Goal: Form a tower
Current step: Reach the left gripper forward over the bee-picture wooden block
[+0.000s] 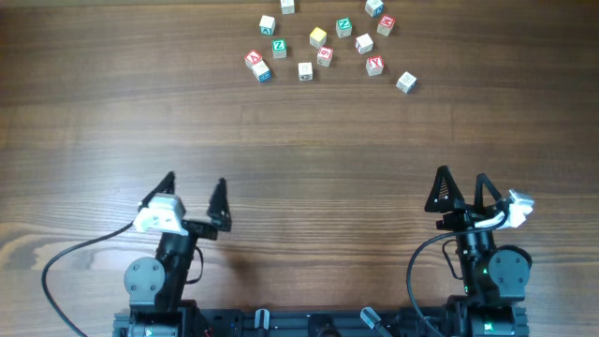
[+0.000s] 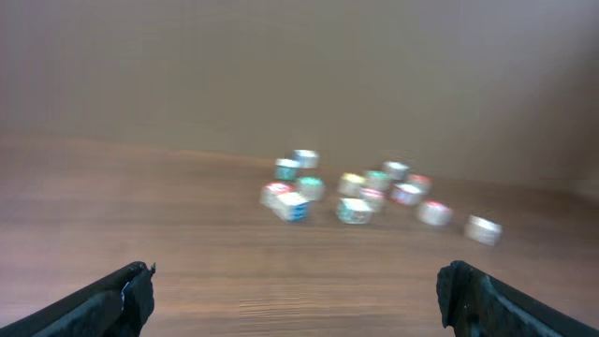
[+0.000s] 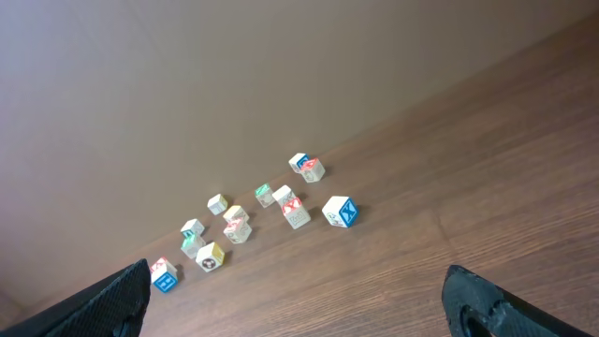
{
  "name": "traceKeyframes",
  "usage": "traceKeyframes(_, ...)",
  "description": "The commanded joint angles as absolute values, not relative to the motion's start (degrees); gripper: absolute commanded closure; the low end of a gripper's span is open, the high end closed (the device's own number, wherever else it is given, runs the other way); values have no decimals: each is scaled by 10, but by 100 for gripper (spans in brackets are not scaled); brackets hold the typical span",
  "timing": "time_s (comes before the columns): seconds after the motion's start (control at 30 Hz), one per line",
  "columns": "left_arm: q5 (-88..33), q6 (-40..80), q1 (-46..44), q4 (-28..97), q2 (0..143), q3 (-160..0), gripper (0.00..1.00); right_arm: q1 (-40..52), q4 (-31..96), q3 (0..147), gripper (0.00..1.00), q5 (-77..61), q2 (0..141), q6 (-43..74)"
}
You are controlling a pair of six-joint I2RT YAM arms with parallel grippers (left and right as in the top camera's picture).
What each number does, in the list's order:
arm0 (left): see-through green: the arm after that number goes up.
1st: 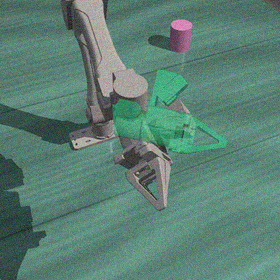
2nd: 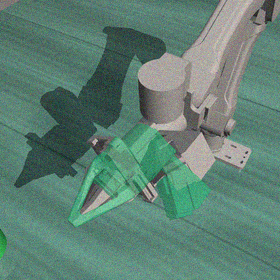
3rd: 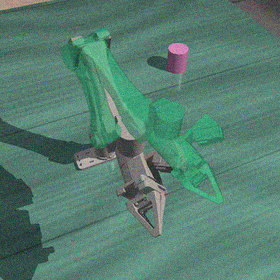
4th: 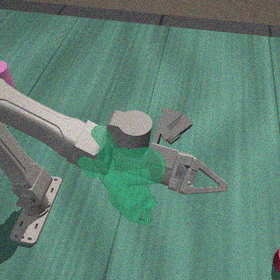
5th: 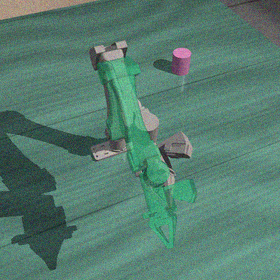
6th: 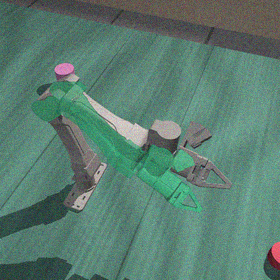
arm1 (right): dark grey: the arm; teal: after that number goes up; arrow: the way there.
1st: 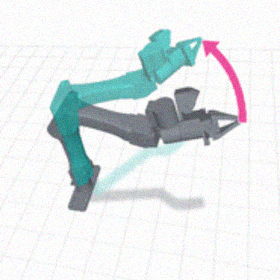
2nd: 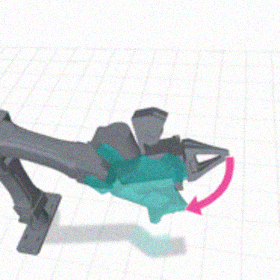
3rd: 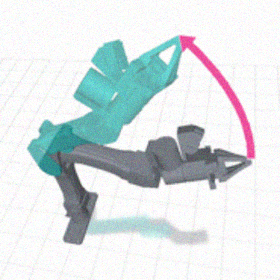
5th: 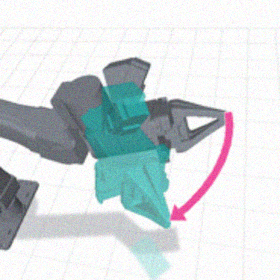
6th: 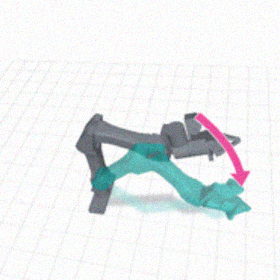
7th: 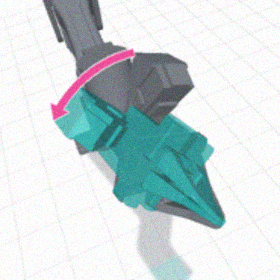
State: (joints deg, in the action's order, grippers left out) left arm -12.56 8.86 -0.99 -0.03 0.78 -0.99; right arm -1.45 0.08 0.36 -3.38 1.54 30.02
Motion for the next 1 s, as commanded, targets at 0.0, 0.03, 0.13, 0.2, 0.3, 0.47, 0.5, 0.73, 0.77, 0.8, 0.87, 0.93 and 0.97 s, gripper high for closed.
traceKeyframes(0.0, -217, 127, -8, 40, 11, -92, 0, -18, 0, 3, 0, -28, 10, 304)
traceKeyframes(0.03, -217, 124, -8, 66, 23, -128, 0, -18, 0, 3, 0, -28, 10, 304)
traceKeyframes(0.13, -216, 124, -8, 118, 82, -217, 0, -18, 0, 3, 0, -28, 10, 304)
traceKeyframes(0.2, -216, 124, -8, 145, 143, -277, 0, -18, 0, 3, 0, -28, 10, 304)
traceKeyframes(0.3, -216, 124, -8, 205, 277, -405, 0, -18, 0, 3, 0, -28, 10, 304)
traceKeyframes(0.47, -216, 124, -8, 248, 391, -488, 0, -18, 0, 3, 0, -28, 10, 304)
traceKeyframes(0.5, -216, 124, -8, 259, 401, -488, 0, -18, 0, 3, 0, -28, 10, 304)
traceKeyframes(0.73, -202, 128, -8, 367, 489, -488, 0, -18, 0, 3, 0, -28, 10, 304)
traceKeyframes(0.77, -211, 129, -8, 362, 497, -488, 0, -18, 0, 3, 0, -28, 10, 304)
traceKeyframes(0.8, -212, 129, -8, 358, 502, -488, 0, -18, 0, 3, 0, -28, 10, 304)
traceKeyframes(0.87, -202, 128, -8, 335, 516, -488, 0, -18, 0, 3, 0, -28, 10, 304)
traceKeyframes(0.93, -179, 124, -8, 251, 549, -488, 0, -18, 0, 3, 0, -28, 10, 304)
traceKeyframes(0.97, -180, 125, -9, 206, 568, -488, 0, -18, 0, 3, 0, -28, 10, 304)
